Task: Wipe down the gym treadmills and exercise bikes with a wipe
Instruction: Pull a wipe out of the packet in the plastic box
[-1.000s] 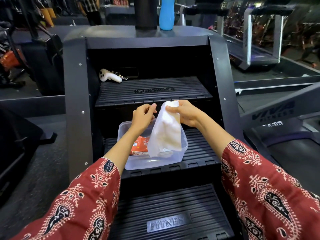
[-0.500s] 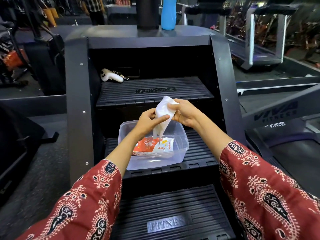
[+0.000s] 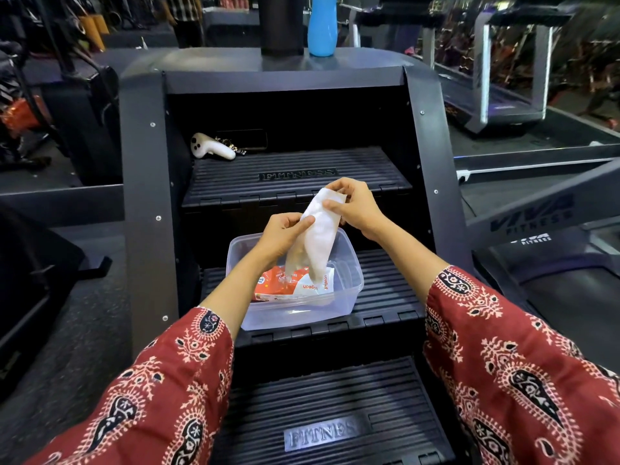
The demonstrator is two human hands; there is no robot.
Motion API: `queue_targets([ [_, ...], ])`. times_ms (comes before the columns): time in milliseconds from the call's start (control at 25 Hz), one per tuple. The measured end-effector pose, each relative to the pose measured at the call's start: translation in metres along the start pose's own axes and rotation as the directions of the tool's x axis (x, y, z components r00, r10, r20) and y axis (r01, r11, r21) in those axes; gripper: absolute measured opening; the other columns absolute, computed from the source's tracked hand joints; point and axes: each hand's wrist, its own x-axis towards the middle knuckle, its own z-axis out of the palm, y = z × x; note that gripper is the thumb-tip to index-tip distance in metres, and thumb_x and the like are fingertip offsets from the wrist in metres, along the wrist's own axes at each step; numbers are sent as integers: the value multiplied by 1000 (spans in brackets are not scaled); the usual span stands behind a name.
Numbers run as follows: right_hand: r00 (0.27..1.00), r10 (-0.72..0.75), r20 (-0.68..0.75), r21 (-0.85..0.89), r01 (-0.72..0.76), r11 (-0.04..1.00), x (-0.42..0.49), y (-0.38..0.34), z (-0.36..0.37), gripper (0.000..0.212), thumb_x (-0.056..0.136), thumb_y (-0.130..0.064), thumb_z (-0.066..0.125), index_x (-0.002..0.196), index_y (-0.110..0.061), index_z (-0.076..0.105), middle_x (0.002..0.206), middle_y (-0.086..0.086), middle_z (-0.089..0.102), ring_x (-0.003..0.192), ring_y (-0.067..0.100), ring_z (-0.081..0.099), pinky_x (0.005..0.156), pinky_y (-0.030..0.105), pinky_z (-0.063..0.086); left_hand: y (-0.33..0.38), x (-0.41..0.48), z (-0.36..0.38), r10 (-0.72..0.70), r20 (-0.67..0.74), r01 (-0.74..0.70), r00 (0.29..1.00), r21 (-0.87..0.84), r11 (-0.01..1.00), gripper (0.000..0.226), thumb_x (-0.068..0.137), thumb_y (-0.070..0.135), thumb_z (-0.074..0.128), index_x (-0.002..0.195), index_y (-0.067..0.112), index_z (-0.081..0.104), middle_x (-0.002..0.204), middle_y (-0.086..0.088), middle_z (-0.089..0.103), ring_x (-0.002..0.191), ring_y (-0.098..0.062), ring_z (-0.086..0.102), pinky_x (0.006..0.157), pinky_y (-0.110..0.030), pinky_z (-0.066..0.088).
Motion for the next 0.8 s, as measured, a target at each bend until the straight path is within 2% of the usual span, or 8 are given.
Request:
queue_targets([
  [80, 999, -37, -30, -50, 35, 998, -2, 2, 1, 32, 81, -1, 69, 111, -7, 60, 85, -11, 54, 78, 13, 53, 67, 20, 45, -2, 2, -1, -9, -21, 10, 1000, 4, 1000, 24, 95, 16, 56, 72, 12, 62, 60, 12, 60, 55, 3, 50, 53, -13, 40],
  [160, 997, -67, -27, -132, 63, 989, -4, 4, 3, 42, 83, -6, 70, 122, -8, 54, 97, -3, 51, 79, 11, 48, 69, 13, 41, -4, 4, -3, -29, -41, 29, 999, -18, 999, 23, 95, 17, 56, 79, 2, 64, 71, 1, 61, 65, -6, 52, 59, -19, 41],
  [280, 988, -121, 98, -208, 139, 968, -6, 10, 8, 39, 86, -17, 70, 121, -10, 57, 115, 8, 50, 96, 13, 47, 87, 22, 44, -7, 6, -5, -85, -30, 82, 996, -86, 993, 19, 96, 10, 53, 102, -4, 63, 89, -11, 63, 81, -18, 57, 73, -32, 46],
  [400, 971, -130, 200, -243, 178, 954, -12, 9, 10, 40, 84, -24, 73, 120, -12, 60, 118, 3, 47, 113, 13, 43, 104, 27, 35, -5, 9, -6, -159, -76, 146, 984, -148, 978, 20, 95, -3, 46, 109, -4, 62, 86, -10, 63, 79, -20, 58, 74, -30, 49],
  [520, 939, -96, 329, -230, 178, 957, -15, 11, 11, 62, 77, -27, 80, 130, -12, 53, 129, 4, 51, 121, 15, 46, 106, 29, 36, 3, 11, -8, -167, -139, 152, 976, -112, 982, 22, 92, -6, 46, 105, 8, 59, 80, -9, 59, 71, -19, 53, 66, -29, 45],
  [600, 911, -67, 406, -215, 167, 962, -16, 15, 12, 72, 73, -25, 84, 134, -13, 48, 131, 5, 53, 120, 16, 49, 103, 29, 41, 6, 12, -8, -198, -170, 182, 965, -105, 978, 32, 93, -1, 50, 118, 17, 41, 81, -9, 58, 71, -19, 54, 67, -31, 46],
  [680, 906, -27, 423, -169, 108, 980, -17, 17, 16, 72, 72, -17, 84, 134, -13, 47, 121, 9, 58, 110, 20, 56, 93, 30, 49, 7, 12, -8, -181, -177, 169, 967, -80, 982, 35, 94, 3, 51, 119, 21, 34, 86, -12, 57, 74, -20, 56, 69, -33, 48],
  [800, 943, -29, 331, -184, 95, 978, -18, 12, 19, 60, 75, -12, 81, 128, -9, 52, 111, 8, 60, 98, 19, 58, 80, 24, 50, 5, 12, -15, -77, -139, 96, 987, 130, 987, 41, 85, 12, 69, 119, 19, 48, 95, -12, 60, 88, -22, 59, 79, -33, 49],
])
